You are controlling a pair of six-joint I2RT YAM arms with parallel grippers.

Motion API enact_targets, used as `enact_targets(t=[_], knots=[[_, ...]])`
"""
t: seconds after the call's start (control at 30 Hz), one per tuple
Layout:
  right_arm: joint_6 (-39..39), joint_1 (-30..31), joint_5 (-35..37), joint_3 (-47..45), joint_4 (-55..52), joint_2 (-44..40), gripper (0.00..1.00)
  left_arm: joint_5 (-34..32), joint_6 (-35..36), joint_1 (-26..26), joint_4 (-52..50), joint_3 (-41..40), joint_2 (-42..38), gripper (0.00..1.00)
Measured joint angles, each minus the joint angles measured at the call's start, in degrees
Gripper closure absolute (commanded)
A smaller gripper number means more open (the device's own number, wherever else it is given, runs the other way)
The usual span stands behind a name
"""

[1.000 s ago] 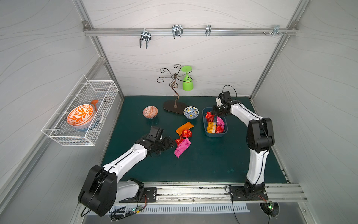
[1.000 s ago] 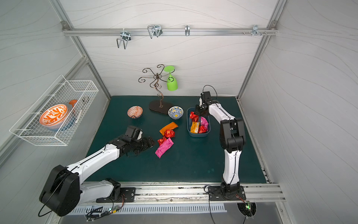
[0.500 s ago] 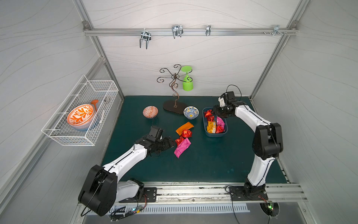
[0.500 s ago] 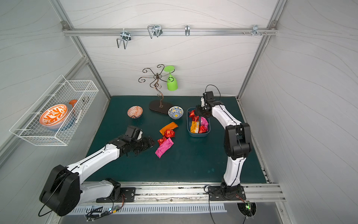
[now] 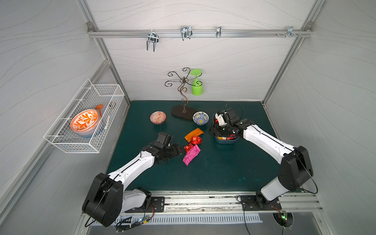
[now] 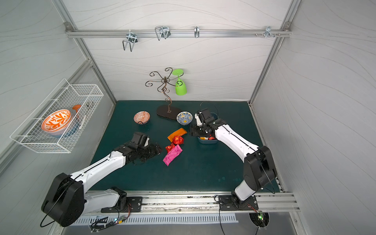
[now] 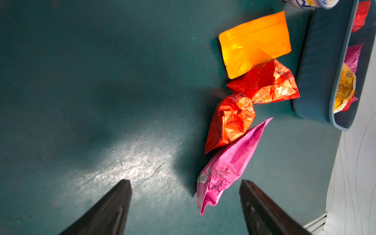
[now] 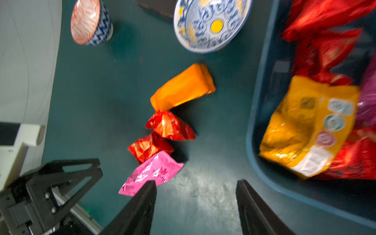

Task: Put the tea bags into the storage box
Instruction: Pick up the tea bag from the center of the board.

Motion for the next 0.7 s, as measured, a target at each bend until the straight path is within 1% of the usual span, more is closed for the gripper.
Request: enact_targets(t=[0.13,0.23,0.3,0.33,0.4,0.47,0.5,0.53,0.7], knots=[[2.97,5.73,-0.85,-2.51,0.15,0.70,0.32,-0.81,-0.22,-0.02,-0.02,0.00,-0.24,0.12],[4.83,8.39,-2.78,-3.13,1.53,3.02,0.31,-1.29,-0.24,-0.02,-0.07,0.00,-0.63,0.12],[5.95,9.64,-4.17,-3.23,2.27,5.16,0.29,-1.42,-0.22,-0.02,-0.07,0.00,-0.79,0.12],[6.54,10.29,-4.85,-3.02,2.64,6.64,0.24,-1.51,-0.24,-0.02,-0.07,0.00,-0.81,0.12],[7.28,11.37,-5.68,-1.90,2.69,9.92,0.22,-1.53,-0.24,-0.02,-0.11,0.00,-0.87,0.12],[8.02,12.44,-6.58,-0.57,2.80,13.14,0.17,-1.53,-0.26,-0.02,-0.13,0.00,-1.07,0.12],[8.28,12.94,-7.04,-0.17,3.10,14.53,0.16,-1.53,-0.28,-0.02,-0.15,0.00,-1.27,0.12],[8.98,13.25,-7.54,0.07,3.30,15.58,0.12,-1.53,-0.28,-0.02,-0.20,0.00,-1.51,0.12],[10.88,13.86,-8.50,0.11,4.31,16.70,0.11,-1.95,-0.28,-0.02,-0.50,-0.17,-2.99,0.12]])
